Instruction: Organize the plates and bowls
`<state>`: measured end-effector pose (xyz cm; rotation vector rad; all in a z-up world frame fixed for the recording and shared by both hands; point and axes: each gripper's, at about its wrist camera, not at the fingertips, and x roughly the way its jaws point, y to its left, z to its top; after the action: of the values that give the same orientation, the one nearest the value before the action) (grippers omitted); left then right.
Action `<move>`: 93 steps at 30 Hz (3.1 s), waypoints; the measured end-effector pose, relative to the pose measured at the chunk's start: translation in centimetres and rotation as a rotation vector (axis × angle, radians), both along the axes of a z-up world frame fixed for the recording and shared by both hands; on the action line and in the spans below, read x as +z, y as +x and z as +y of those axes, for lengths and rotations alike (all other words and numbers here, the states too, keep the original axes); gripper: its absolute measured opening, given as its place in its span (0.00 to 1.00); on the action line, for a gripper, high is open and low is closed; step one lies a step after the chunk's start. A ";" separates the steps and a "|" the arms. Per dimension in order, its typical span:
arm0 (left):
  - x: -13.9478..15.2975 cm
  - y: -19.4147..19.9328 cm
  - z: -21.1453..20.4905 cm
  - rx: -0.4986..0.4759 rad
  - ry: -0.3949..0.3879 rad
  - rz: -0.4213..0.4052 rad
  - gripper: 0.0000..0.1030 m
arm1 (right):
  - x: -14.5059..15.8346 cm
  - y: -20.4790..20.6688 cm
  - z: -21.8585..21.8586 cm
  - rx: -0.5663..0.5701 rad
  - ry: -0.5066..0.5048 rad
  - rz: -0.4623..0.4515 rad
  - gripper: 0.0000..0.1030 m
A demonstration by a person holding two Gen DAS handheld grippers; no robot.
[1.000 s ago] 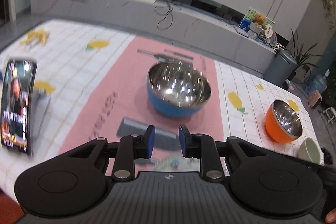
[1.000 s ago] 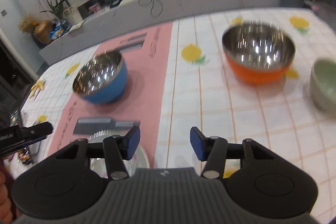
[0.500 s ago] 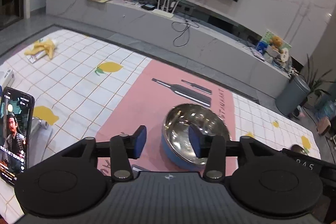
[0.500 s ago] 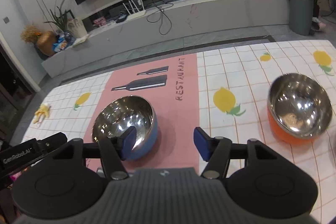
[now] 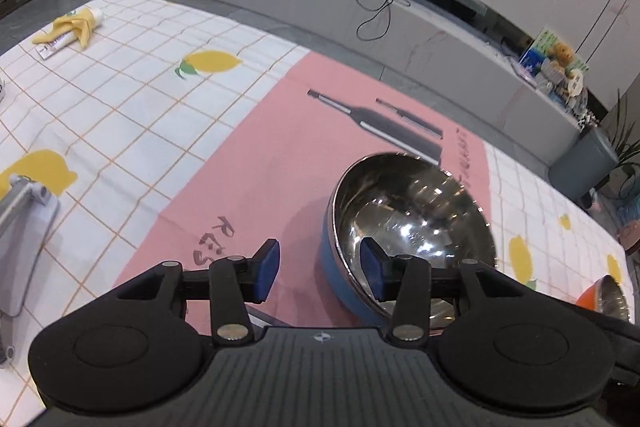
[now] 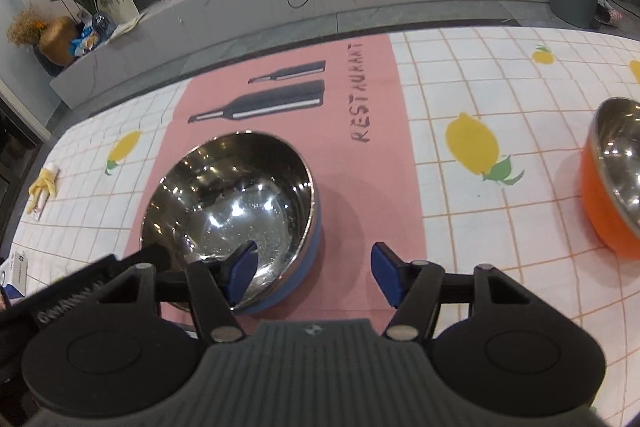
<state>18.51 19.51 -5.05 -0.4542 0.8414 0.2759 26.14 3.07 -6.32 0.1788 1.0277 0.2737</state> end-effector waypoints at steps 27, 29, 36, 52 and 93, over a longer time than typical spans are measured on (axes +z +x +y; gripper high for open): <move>3.1 -2.0 -2.5 -0.025 0.016 -0.006 0.16 | 2.3 -2.1 -1.7 0.027 0.090 0.024 0.17; 3.9 -2.8 -3.2 -0.032 0.019 -0.014 0.16 | 3.1 -3.0 -2.5 0.022 0.100 0.023 0.17; 6.0 -6.1 -6.3 -0.073 0.003 -0.042 0.16 | 5.4 -7.0 -6.5 -0.016 0.108 0.021 0.16; 4.4 -11.6 -15.0 -0.274 -0.066 0.011 0.16 | 5.0 -16.3 -18.7 -0.140 0.124 0.073 0.16; 0.9 -12.1 -18.8 -0.347 -0.041 0.103 0.49 | -0.1 -17.7 -23.7 -0.296 0.150 0.154 0.39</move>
<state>6.36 0.69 -4.17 -0.3267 1.0115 -0.0394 8.45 -20.67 -6.44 0.4895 1.1173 0.0673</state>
